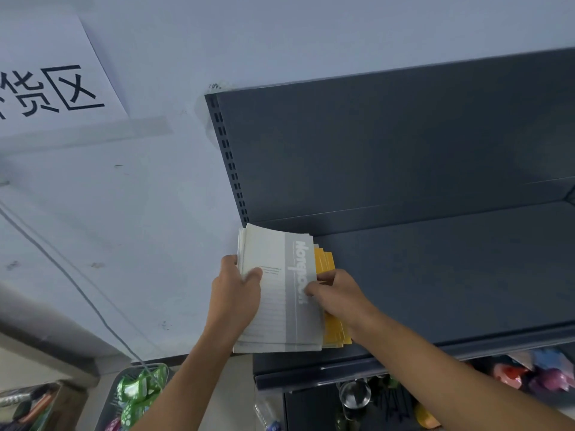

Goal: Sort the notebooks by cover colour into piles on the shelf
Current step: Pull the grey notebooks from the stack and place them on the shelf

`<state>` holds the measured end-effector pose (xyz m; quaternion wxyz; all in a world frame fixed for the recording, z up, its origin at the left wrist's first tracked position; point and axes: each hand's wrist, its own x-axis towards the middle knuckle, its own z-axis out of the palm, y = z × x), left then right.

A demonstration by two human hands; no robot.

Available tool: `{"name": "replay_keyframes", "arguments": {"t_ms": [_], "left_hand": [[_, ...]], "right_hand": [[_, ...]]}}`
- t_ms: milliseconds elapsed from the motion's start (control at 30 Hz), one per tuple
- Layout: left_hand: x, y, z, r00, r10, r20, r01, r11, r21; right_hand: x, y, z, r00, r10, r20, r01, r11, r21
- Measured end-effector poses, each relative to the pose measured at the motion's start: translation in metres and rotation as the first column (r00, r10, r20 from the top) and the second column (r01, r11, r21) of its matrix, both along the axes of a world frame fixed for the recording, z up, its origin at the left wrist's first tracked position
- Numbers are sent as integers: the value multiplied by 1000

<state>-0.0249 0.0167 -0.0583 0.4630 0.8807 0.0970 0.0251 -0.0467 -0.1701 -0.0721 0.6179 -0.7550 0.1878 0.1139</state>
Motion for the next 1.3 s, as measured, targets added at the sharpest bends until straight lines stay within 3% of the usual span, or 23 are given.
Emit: {"name": "replay_keyframes", "arguments": {"t_ms": [167, 400, 800, 1300], "left_hand": [[10, -17, 2, 993, -119, 7, 119, 991, -66], [20, -77, -8, 941, -337, 19, 317, 903, 288], [-4, -238, 9, 814, -577, 61, 491, 741, 459], [-98, -518, 17, 704, -710, 32, 610, 627, 485]], "right_hand": [[-4, -18, 3, 998, -47, 43, 48, 999, -25], [-26, -77, 10, 993, -86, 80, 108, 935, -338], [-83, -219, 27, 970, -233, 75, 226, 735, -639], [-209, -469, 22, 908, -395, 136, 377, 632, -677]]}}
